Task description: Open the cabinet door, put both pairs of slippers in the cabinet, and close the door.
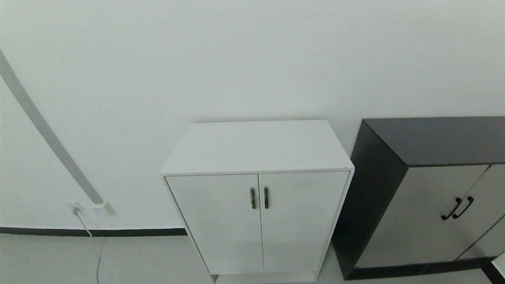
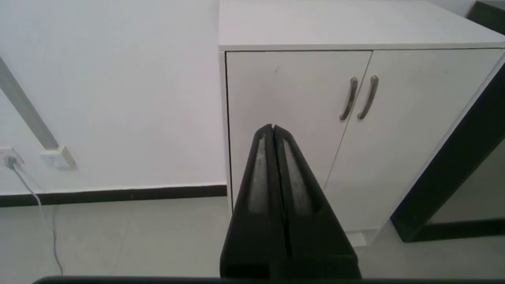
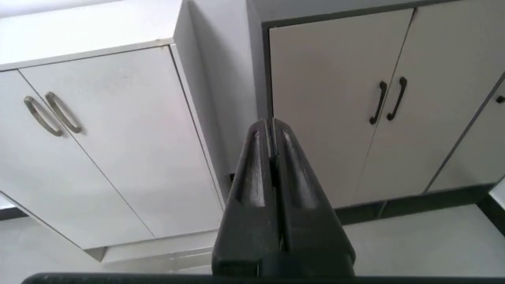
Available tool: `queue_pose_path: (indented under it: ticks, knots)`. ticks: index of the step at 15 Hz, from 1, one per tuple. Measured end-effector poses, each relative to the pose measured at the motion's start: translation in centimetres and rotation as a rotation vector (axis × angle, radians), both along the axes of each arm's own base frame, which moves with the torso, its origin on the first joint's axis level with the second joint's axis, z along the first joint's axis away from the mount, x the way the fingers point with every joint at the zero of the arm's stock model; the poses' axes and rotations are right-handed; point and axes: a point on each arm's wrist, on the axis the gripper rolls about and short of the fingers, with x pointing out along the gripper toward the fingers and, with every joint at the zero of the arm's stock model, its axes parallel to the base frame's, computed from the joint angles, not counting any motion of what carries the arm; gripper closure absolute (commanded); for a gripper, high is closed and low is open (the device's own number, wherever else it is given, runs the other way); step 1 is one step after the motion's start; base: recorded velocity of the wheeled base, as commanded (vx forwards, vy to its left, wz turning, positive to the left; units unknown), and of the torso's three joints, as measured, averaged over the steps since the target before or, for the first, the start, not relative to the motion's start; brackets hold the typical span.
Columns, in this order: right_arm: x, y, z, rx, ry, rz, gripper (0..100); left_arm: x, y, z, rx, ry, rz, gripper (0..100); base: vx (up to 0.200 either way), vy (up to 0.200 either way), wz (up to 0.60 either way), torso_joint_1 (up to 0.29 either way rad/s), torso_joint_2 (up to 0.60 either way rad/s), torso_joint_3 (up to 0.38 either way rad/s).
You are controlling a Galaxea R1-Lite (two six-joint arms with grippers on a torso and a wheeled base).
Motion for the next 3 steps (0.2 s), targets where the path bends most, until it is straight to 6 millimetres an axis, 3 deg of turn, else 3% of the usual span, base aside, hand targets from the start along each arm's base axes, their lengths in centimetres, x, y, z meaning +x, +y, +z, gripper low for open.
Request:
queue_pose_path:
  ticks: [3]
  knots:
    - [-0.01,0.01,0.00,-0.003,-0.001,0.004,100,0.00,0.00,-0.01,0.000,0.000,0.000,100,0.000,0.000,0.00,0.000,0.00,0.000]
